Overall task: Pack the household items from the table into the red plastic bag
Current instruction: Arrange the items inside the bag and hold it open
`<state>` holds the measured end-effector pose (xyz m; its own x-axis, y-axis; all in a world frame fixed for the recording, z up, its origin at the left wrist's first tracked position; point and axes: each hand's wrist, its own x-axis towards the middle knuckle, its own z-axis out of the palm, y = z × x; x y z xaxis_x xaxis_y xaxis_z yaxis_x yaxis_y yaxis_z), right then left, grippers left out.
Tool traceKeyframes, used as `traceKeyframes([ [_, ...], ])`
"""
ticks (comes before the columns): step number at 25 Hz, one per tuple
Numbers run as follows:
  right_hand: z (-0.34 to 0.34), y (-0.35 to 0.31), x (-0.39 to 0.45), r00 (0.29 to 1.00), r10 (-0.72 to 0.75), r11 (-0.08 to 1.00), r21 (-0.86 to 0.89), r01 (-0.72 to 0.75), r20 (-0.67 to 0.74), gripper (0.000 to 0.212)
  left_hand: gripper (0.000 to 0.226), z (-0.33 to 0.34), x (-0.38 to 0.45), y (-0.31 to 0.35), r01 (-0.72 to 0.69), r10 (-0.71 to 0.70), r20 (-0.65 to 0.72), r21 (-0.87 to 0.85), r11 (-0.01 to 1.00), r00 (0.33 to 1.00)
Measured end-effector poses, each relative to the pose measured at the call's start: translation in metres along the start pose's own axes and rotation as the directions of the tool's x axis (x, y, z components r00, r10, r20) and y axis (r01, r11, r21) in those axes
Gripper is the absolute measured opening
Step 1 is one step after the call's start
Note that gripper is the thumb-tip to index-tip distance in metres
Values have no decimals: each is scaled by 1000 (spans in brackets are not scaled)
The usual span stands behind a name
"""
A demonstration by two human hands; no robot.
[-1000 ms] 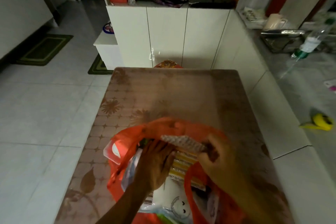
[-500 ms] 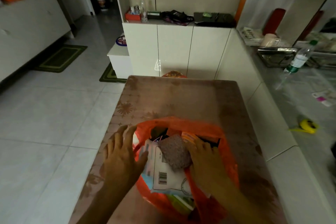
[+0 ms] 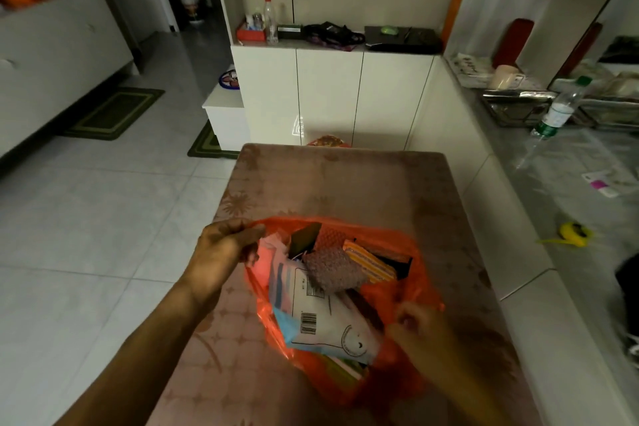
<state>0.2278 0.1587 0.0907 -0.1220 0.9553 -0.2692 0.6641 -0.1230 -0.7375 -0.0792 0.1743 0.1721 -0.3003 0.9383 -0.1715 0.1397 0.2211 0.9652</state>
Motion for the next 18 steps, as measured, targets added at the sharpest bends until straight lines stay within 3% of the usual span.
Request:
traceKeyframes([
  [2,-31,-24,8,999,39,865,500,-39,10,21,28,0,4,9,40,-41,-13,-107,994,999],
  [3,-43,-36,10,999,32,779,626,-46,34,18,28,1,5,11,45,-47,-11,-131,990,999],
  [4,-50,-47,11,998,28,793,606,-61,64,13,27,2,6,13,43,-44,-3,-140,989,999],
  [5,-48,-49,13,991,41,863,495,-98,126,8,27,5,7,14,39,-38,10,-143,989,999],
  [7,-25,-42,4,954,128,987,60,-150,271,31,25,10,6,17,36,-30,43,-139,990,999],
  [8,-4,-29,-4,945,139,984,-146,-99,295,37,24,12,6,18,35,-29,52,-130,991,998],
  [9,14,-19,-10,960,100,974,-222,-41,262,32,24,13,6,19,34,-28,53,-121,992,998],
  [10,23,-15,-16,974,55,985,-174,-16,219,22,24,13,5,18,38,-33,49,-115,993,998],
  [12,19,-20,-19,991,60,978,194,-81,116,14,24,12,4,15,47,-43,36,-114,992,998],
  [14,-6,-37,-10,990,135,823,562,-89,-40,15,24,8,2,11,57,-56,7,-144,988,998],
  [15,-23,-47,-5,978,167,745,666,-41,-127,15,23,6,2,10,60,-63,-12,-173,983,998],
  [18,-73,-70,14,940,188,663,743,93,-285,18,21,0,4,21,33,-45,-54,-210,977,998],
])
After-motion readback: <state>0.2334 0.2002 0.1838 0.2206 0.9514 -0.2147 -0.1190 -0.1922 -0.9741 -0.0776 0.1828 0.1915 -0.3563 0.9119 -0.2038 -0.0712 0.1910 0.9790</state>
